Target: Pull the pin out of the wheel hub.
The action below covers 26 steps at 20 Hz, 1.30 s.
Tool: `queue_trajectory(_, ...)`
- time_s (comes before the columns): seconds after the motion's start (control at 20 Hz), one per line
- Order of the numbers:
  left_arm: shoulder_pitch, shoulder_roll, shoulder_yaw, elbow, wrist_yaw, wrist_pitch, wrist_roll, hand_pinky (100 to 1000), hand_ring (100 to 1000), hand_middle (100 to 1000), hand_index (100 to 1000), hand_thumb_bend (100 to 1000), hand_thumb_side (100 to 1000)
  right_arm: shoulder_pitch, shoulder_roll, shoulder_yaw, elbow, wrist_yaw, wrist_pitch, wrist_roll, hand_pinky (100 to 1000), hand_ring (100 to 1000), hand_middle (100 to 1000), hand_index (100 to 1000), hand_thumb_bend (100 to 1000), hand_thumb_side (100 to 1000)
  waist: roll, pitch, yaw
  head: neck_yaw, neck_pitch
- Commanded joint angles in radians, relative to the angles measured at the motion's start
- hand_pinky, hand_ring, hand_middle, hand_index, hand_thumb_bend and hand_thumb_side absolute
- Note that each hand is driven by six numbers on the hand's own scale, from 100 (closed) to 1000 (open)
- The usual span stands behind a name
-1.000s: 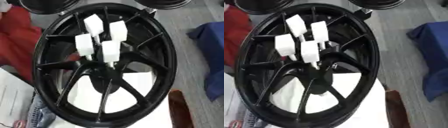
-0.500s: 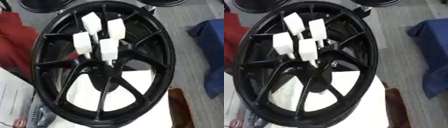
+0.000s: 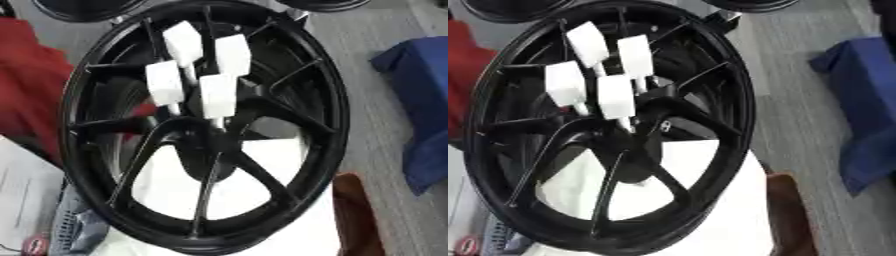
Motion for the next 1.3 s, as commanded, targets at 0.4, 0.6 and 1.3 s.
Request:
queue_trajectory(0.4,-0.021,0.015,0.011,-0.01,0.007,-0.006,-0.01,815,840,797,897,232,876,-0.082,0.124,0.013,0.2,0.068,-0.013,-0.108,890,825,804,870,100,787,-0.001,-0.036,0.014,-0.031,-0.064)
queue_trajectory(0.6,-0.023,0.012,0.011,-0.008,0.012,-0.008,-0.011,816,841,798,896,232,876,-0.088,0.165,0.011,0.268,0.096,-0.035,-0.127,889,826,805,871,100,791,-0.001,-0.036,0.02,-0.035,-0.067)
queue_trajectory(1.3,-0.016,0.014,0.012,0.005,0.025,-0.01,-0.02,819,843,799,896,229,882,-0.065,0.166,-0.008,0.393,0.056,-0.1,-0.08,886,830,815,887,100,814,-0.01,-0.033,0.026,-0.016,-0.036)
